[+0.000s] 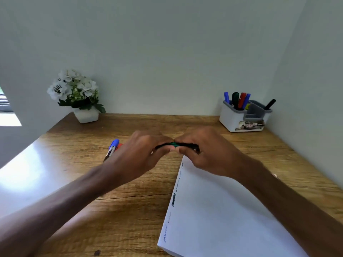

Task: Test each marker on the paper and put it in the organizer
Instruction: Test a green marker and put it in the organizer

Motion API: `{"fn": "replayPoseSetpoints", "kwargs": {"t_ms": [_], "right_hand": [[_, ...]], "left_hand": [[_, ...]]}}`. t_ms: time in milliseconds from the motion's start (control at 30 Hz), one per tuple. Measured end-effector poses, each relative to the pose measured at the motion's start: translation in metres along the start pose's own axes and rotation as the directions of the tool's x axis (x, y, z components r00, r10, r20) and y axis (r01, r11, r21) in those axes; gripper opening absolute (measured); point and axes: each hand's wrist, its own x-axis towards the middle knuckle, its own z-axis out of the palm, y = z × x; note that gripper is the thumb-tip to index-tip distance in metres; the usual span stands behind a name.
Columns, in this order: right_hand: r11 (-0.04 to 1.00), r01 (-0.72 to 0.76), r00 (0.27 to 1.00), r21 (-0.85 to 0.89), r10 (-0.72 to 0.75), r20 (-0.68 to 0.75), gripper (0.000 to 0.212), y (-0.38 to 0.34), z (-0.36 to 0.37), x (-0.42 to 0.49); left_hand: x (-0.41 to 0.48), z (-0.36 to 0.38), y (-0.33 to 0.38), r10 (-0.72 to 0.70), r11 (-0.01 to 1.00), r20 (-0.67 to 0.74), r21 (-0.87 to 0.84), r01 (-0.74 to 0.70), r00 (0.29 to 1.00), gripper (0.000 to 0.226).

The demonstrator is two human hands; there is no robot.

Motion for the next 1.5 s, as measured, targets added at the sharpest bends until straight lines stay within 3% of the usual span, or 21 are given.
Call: {"fn": "replayPoseSetpoints", "kwargs": {"t_ms": [133,233,367,467,533,600,667,733,933,1033,1100,1167,1267,1400,1500], "right_hand": [[0.999,0.028,0.998,0.015,-0.028,-0.054,0.034,-0.002,-0.001,-0.003],[0.999,-0.008,0.997,-0.038,0.005,-0.071,0.032,0.0,-0.004,-0.008],[0.987,-0.161,0.986,-0.001,0.161,-0.046,0.039,0.001,-0.01,-0.009],[0.92,-0.362,0.93,0.148,0.368,-0.014,0.028,0.011,-0.011,-0.015],[0.772,-0.434,0.872,0.464,0.49,-0.001,0.018,0.015,-0.013,-0.017],[0.479,-0.411,0.815,0.776,0.574,0.078,0.029,0.017,-0.014,-0.014],[0.241,-0.359,0.794,0.902,0.587,0.159,0.033,0.017,-0.016,-0.013],[0.167,-0.319,0.805,0.933,0.567,0.174,0.028,0.018,-0.013,-0.015],[0.326,-0.366,0.78,0.872,0.618,0.097,0.02,0.018,0.01,-0.019],[0.316,-0.343,0.776,0.885,0.626,0.076,0.019,0.021,0.012,-0.019],[0.271,-0.323,0.813,0.907,0.57,0.119,0.016,0.022,0.004,-0.019],[0.242,-0.341,0.874,0.908,0.436,0.213,0.027,0.022,-0.005,-0.021],[0.323,-0.405,0.902,0.856,0.295,0.315,0.035,0.017,-0.011,-0.024],[0.384,-0.461,0.878,0.8,0.326,0.349,0.023,0.01,-0.003,-0.026],[0.432,-0.426,0.883,0.795,0.39,0.262,0.011,0.008,0.005,-0.026]], "left_hand": [[0.001,-0.009,0.0,0.083,0.994,0.013,0.071,-0.084,0.996,0.029],[0.002,-0.012,0.001,0.109,0.988,0.046,0.109,-0.113,0.993,0.039],[-0.001,-0.008,0.003,-0.046,0.987,0.026,0.154,0.042,0.999,0.031],[-0.004,-0.004,0.003,-0.175,0.984,0.0,0.016,0.175,0.985,0.032],[-0.004,-0.003,0.007,-0.227,0.972,0.048,-0.056,0.23,0.973,0.033],[-0.003,-0.002,0.016,-0.251,0.957,0.168,-0.105,0.27,0.953,0.029],[-0.004,0.001,0.024,-0.271,0.937,0.305,-0.131,0.323,0.913,0.035],[-0.006,0.006,0.029,-0.271,0.933,0.392,-0.119,0.34,0.879,0.04],[-0.008,0.005,0.03,-0.27,0.916,0.441,-0.156,0.369,0.856,0.05],[-0.007,0.006,0.028,-0.278,0.903,0.482,-0.164,0.397,0.831,0.054],[-0.007,0.007,0.027,-0.29,0.9,0.491,-0.151,0.408,0.822,0.057],[-0.007,0.006,0.028,-0.316,0.901,0.497,-0.111,0.42,0.808,0.06],[-0.007,0.005,0.03,-0.345,0.897,0.493,-0.077,0.435,0.799,0.064],[-0.006,0.002,0.03,-0.352,0.891,0.49,-0.086,0.446,0.798,0.064],[-0.005,0.002,0.03,-0.35,0.888,0.49,-0.097,0.449,0.798,0.063]]}}
